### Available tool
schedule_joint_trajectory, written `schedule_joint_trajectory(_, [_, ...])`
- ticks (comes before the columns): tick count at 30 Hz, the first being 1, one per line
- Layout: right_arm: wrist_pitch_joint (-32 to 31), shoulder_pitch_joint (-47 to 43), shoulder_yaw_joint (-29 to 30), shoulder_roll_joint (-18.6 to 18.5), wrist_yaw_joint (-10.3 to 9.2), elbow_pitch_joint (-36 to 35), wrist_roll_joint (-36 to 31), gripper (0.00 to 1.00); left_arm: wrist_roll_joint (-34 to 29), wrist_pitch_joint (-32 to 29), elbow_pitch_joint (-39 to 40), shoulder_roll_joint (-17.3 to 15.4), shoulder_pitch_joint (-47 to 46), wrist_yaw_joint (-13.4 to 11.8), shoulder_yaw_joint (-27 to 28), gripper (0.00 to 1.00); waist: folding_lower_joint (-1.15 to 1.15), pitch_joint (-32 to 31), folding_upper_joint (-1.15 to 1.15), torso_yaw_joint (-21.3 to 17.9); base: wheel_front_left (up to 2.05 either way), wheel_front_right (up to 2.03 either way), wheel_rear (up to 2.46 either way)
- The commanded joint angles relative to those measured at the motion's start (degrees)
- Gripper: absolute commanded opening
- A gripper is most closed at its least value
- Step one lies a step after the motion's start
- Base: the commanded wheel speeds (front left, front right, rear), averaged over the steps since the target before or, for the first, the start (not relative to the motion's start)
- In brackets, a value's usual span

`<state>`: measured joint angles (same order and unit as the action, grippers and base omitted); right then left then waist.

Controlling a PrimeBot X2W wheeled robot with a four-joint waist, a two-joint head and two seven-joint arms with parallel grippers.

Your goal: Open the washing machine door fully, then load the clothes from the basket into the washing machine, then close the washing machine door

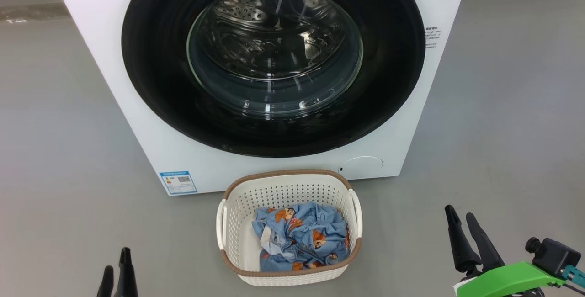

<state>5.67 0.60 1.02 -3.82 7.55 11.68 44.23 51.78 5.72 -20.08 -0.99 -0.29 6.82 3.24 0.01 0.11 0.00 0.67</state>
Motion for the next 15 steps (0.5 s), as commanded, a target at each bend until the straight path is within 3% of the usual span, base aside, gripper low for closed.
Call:
schedule_joint_trajectory(1, [1.0, 2.1, -1.3, -0.9, -0.04, -1.8, -2.9, 1.00, -3.0, 0.8, 1.1, -1.1, -1.9, 0.4, 1.1, 1.00, -0.01, 0.0, 0.00, 0.0, 0.00, 0.00, 0.00])
schedule_joint_trajectory(15, [3.2, 2.3, -3.7, -2.1, -0.05, -1.6, -12.9, 1.00, -16.1, 3.0, 1.5, -1.3, -1.6, -0.3, 1.2, 1.00, -0.01, 0.0, 0.00, -0.2, 0.00, 0.00, 0.00])
